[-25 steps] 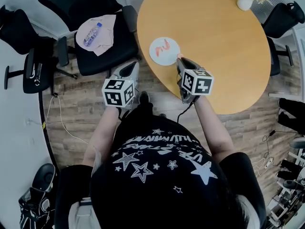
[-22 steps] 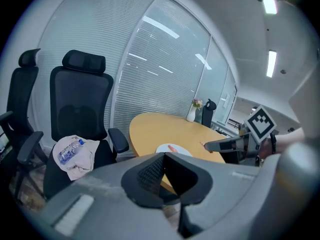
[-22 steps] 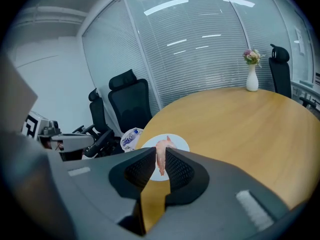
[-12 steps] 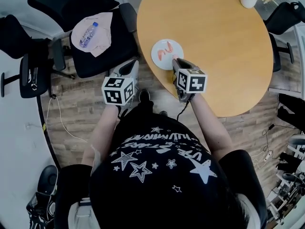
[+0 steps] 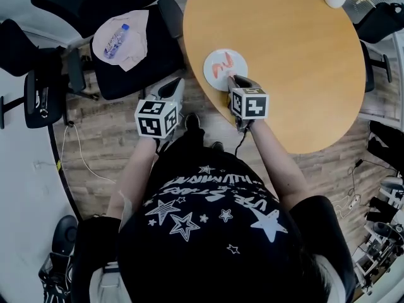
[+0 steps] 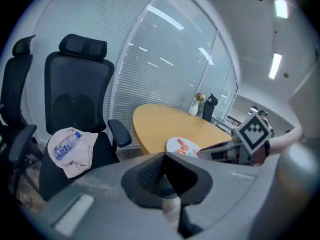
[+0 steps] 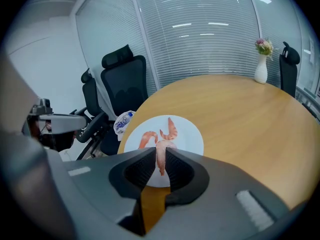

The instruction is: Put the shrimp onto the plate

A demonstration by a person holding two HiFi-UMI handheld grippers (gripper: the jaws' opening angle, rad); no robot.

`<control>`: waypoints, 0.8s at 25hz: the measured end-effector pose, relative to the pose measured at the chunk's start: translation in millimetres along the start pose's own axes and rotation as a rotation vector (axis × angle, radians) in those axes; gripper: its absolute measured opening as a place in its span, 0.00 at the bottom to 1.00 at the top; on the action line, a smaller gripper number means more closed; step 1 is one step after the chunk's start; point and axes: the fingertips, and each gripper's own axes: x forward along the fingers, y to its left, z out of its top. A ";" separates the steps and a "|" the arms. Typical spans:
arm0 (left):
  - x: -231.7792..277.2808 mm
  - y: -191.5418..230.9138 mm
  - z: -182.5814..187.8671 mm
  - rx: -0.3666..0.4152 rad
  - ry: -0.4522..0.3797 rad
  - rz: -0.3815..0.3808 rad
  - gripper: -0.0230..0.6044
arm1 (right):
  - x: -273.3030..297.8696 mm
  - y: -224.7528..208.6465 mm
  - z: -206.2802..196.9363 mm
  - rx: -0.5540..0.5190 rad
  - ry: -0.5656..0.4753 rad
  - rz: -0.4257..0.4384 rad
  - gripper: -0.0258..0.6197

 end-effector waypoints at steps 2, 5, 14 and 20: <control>0.7 0.9 -1.3 0.000 0.003 -0.002 0.04 | 3.6 0.2 -0.4 -0.013 0.007 -0.007 0.14; 0.9 1.7 -1.6 -0.002 0.005 -0.009 0.04 | 7.2 1.2 -1.2 -0.025 0.024 -0.019 0.14; -4.0 2.0 -3.5 -0.004 0.003 -0.016 0.04 | 12.2 2.3 -3.8 -0.043 0.052 -0.042 0.14; -8.2 4.6 -4.1 -0.010 -0.005 -0.009 0.04 | 16.2 4.6 -5.2 -0.033 0.062 -0.027 0.14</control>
